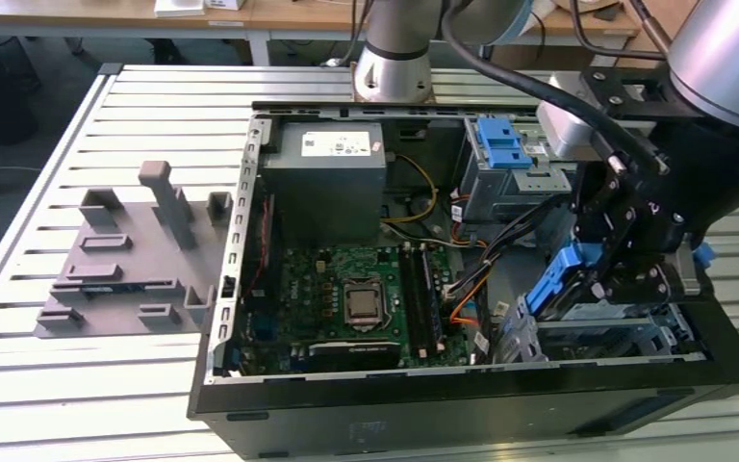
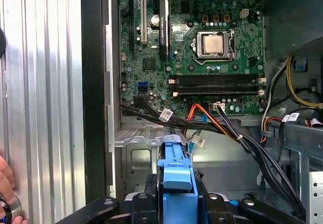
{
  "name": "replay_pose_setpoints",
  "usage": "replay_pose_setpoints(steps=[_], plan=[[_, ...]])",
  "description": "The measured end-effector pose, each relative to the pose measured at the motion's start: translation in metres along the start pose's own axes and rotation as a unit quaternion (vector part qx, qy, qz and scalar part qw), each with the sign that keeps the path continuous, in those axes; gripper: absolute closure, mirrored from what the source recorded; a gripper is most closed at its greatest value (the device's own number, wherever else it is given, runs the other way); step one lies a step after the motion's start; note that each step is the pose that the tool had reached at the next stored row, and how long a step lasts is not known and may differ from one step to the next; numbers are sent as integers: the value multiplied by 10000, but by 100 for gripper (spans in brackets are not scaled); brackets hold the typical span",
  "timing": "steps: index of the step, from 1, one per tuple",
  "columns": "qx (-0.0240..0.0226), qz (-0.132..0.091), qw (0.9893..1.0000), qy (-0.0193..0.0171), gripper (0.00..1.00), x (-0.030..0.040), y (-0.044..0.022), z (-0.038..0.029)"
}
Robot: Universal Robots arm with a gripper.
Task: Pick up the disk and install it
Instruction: 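Insert the disk into the insertion slot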
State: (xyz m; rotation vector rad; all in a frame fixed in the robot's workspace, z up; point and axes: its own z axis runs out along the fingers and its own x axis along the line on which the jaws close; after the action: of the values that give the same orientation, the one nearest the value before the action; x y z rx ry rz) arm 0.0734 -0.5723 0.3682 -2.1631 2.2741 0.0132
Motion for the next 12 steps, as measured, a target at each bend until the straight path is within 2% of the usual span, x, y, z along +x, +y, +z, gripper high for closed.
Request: replay_pose_setpoints(steps=[12], plan=[[0,0,10000,1,63,1,-5,88]])
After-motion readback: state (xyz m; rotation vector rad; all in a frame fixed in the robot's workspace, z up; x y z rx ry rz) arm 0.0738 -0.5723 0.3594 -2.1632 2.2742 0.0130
